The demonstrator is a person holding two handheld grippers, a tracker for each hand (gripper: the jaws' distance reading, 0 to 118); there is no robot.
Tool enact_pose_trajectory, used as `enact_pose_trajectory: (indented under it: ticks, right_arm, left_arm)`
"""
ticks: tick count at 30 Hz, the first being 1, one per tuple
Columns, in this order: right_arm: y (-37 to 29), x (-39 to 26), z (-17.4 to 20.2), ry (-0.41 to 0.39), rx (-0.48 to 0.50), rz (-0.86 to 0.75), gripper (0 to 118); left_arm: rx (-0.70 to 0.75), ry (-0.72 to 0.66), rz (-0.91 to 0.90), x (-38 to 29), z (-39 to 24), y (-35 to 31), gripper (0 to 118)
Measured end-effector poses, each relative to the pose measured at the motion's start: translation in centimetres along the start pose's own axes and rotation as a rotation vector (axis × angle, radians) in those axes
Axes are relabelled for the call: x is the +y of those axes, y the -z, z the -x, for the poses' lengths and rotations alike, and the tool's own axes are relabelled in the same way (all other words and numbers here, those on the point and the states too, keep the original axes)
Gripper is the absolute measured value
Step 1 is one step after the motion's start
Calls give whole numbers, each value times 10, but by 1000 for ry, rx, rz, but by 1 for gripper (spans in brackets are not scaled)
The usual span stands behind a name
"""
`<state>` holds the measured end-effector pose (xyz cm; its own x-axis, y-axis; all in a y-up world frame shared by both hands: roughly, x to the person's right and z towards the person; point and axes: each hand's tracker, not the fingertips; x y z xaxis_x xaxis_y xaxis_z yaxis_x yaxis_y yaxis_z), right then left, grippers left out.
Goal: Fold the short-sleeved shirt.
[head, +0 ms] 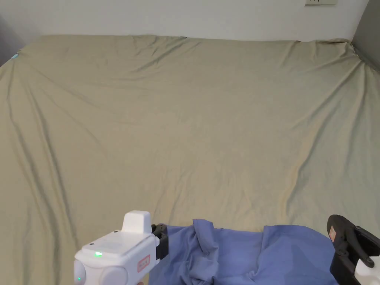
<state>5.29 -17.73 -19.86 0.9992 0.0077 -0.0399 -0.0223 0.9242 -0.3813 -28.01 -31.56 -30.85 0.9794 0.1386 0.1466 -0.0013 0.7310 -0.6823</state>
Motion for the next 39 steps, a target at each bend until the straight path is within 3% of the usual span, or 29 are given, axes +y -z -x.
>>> enact_pose_trajectory:
  ticks: [2, 10, 12, 13, 15, 18, 20, 22, 25, 27, 32, 37, 39]
  right_arm:
    - [-1, 0, 1, -9, 1, -3, 0]
    - [0, -1, -4, 15, 5, 16, 0]
    - [-1, -3, -6, 15, 4, 21, 0]
    - [-1, -3, -6, 18, 4, 23, 0]
    - [0, -6, -8, 18, 4, 32, 0]
    - [-1, -6, -12, 27, 5, 33, 0]
    - [-1, -6, -13, 27, 2, 38, 0]
    - [-2, -5, -15, 33, 2, 35, 0]
    - [-5, -3, -17, 35, -7, 32, 0]
    - [-7, -2, -18, 36, -13, 26, 0]
    - [-8, 1, -16, 12, -12, 1, 0]
    - [-6, 10, -8, -34, -37, -71, 0]
    - [-3, 12, -6, -43, -46, -92, 0]
  left_arm:
    - [-95, 30, 68, -14, -14, 10, 1]
    - [-6, 305, 82, -55, -95, 34, 1]
    - [-102, 311, 101, -59, -113, 38, 1]
    - [-77, 321, 97, -62, -119, 41, 1]
    - [-4, 482, 38, -70, -141, 42, 1]
    - [-120, 405, 62, -66, -156, 44, 1]
    - [-120, 435, 37, -67, -170, 43, 1]
    - [-264, 361, 84, -63, -179, 45, 1]
    - [-263, 364, 85, -59, -189, 35, 1]
    - [-369, 225, 55, -43, -178, 13, 1]
    - [-362, 135, -169, 22, -115, -60, 0]
    - [-142, 167, -496, 78, -26, -143, 0]
    - [45, 234, -557, 80, 4, -167, 0]
